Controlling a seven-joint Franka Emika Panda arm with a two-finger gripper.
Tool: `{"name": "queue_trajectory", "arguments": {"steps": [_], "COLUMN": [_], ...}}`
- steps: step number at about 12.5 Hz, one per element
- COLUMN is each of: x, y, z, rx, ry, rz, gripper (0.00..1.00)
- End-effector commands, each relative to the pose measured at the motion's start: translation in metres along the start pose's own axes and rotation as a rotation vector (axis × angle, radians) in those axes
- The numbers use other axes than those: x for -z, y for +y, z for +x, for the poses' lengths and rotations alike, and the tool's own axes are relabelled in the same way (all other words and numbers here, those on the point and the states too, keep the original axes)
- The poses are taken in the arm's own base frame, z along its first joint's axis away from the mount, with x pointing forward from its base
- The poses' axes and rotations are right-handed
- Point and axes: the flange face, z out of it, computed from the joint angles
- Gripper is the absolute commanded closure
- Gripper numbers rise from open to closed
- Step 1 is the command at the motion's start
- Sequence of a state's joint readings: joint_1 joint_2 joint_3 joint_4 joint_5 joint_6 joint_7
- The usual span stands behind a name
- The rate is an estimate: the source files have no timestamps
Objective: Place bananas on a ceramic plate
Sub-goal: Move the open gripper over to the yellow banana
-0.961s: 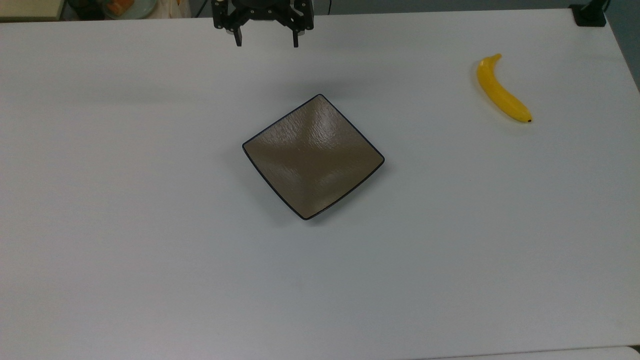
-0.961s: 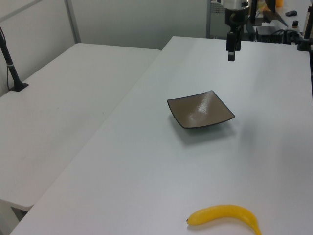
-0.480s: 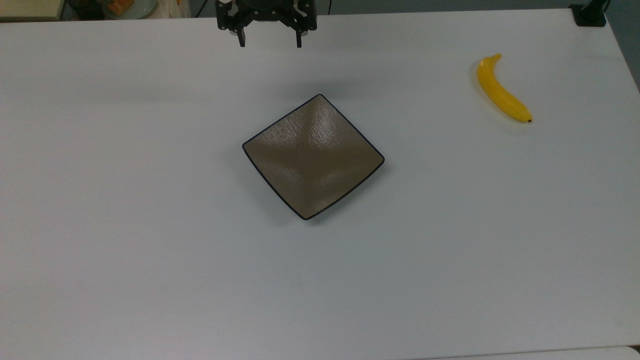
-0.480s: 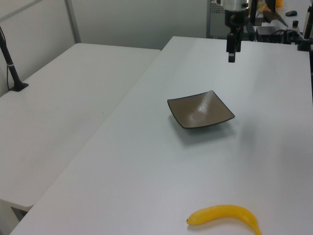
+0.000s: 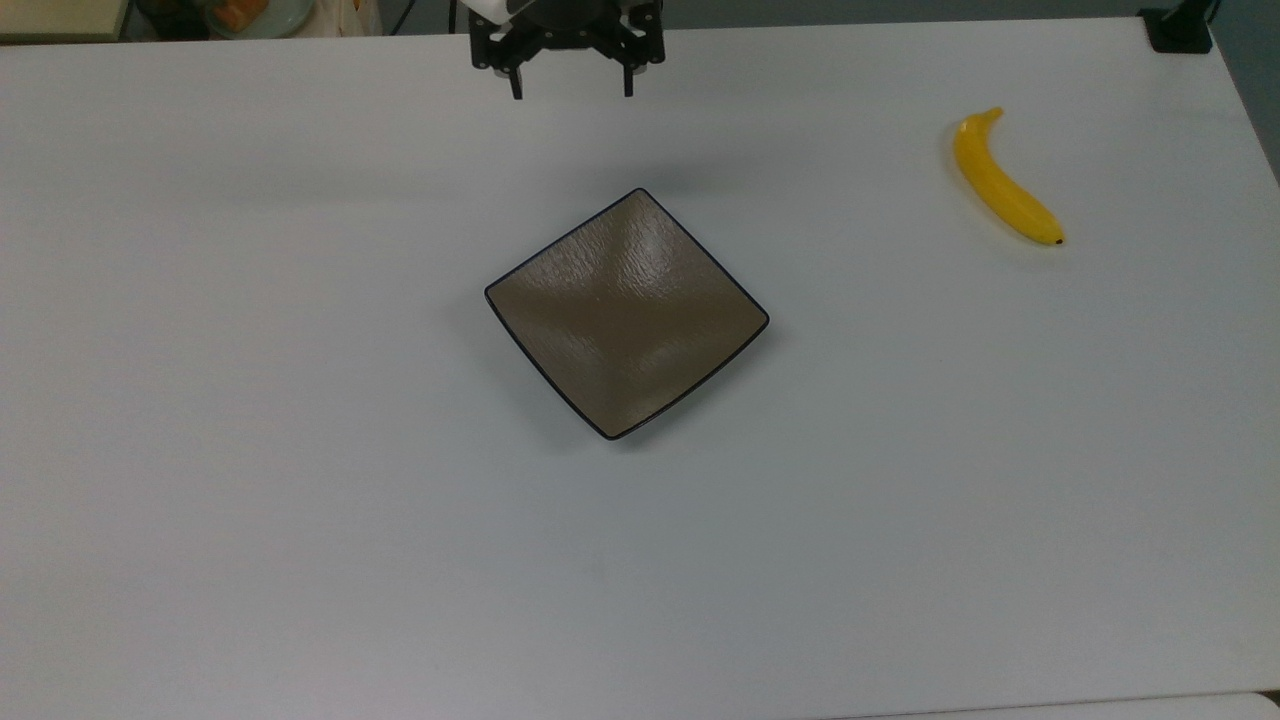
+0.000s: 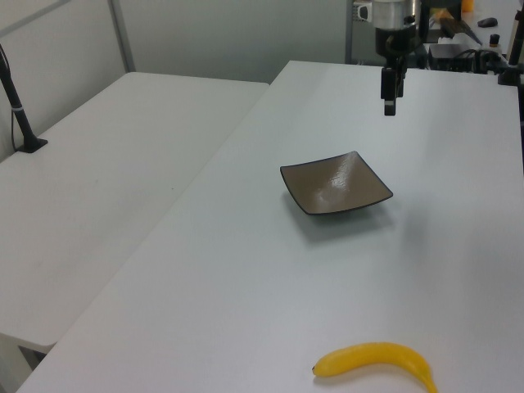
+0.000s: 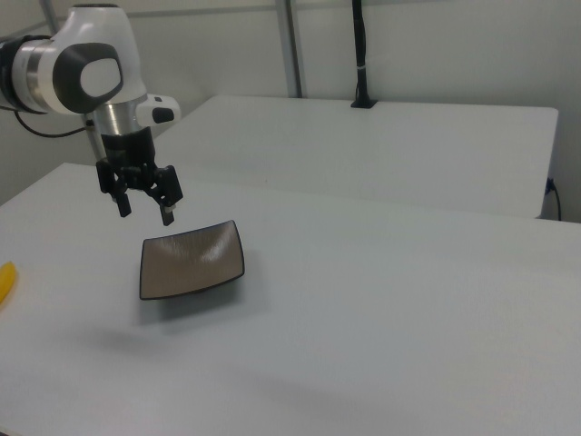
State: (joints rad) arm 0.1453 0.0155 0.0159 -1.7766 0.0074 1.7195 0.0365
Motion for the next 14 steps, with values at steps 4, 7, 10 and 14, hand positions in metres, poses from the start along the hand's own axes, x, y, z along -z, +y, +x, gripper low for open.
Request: {"name": "queue_trajectory", "arguments": {"steps": [4,7,10,14], "x": [-0.033,-0.044,-0.064,-0.083], "y": [-0.078,-0.131,-0.19,-0.243], "z": [-0.006,-0.013,-0.012,-0.011], "rx": [0.071,0.071,0.053,0.048], "ry": [-0.027,-0.024,0.01,0.059], "rz": [0.034,0.041,0.069,0.108], "gripper": [0.0,0.0,0.0,0.0]}}
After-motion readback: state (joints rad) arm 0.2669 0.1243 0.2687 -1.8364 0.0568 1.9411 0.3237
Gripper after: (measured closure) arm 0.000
